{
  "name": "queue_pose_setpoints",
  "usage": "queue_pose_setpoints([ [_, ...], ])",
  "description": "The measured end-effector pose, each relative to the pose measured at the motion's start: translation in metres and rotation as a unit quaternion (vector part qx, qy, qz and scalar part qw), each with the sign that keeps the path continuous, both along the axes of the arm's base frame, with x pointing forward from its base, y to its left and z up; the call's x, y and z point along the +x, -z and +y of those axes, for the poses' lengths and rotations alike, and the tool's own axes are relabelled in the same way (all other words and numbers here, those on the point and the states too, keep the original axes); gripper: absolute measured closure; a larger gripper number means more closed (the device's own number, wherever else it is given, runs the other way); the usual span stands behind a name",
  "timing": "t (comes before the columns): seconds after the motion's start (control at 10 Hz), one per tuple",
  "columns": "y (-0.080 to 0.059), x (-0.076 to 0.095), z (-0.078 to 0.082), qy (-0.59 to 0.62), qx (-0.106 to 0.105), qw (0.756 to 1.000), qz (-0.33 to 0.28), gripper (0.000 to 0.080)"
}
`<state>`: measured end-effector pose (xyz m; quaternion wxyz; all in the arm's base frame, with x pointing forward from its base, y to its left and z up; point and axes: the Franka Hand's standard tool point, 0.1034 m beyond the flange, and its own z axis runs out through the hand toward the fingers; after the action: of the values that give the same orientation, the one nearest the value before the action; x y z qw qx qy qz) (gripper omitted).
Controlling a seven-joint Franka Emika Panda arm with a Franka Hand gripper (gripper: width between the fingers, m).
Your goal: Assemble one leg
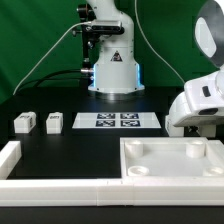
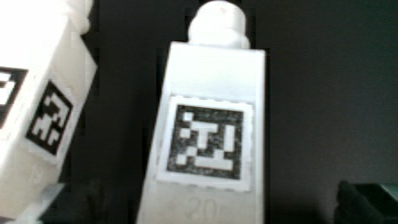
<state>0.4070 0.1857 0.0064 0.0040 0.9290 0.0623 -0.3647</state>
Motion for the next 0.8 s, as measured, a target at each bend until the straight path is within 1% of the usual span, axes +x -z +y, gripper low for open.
queue_pose_setpoints([
  [0.3, 0.0026, -0.0022, -0.0010, 0.000, 0.001, 1.000, -0.002, 0.0150],
  [0.5, 0.0034, -0.0033, -0.0030, 0.000, 0.000, 1.000, -0.001, 0.0413],
  [0.6, 0.0035, -0.0037, -0.0035, 0.001, 0.000, 1.000, 0.000, 0.0413],
  [0.7, 0.0035, -0.0038, -0.0033, 0.000, 0.000, 1.000, 0.000, 0.0508],
  [0.8, 0.0035, -0.0039, -0.0031, 0.000, 0.000, 1.000, 0.000, 0.0508],
])
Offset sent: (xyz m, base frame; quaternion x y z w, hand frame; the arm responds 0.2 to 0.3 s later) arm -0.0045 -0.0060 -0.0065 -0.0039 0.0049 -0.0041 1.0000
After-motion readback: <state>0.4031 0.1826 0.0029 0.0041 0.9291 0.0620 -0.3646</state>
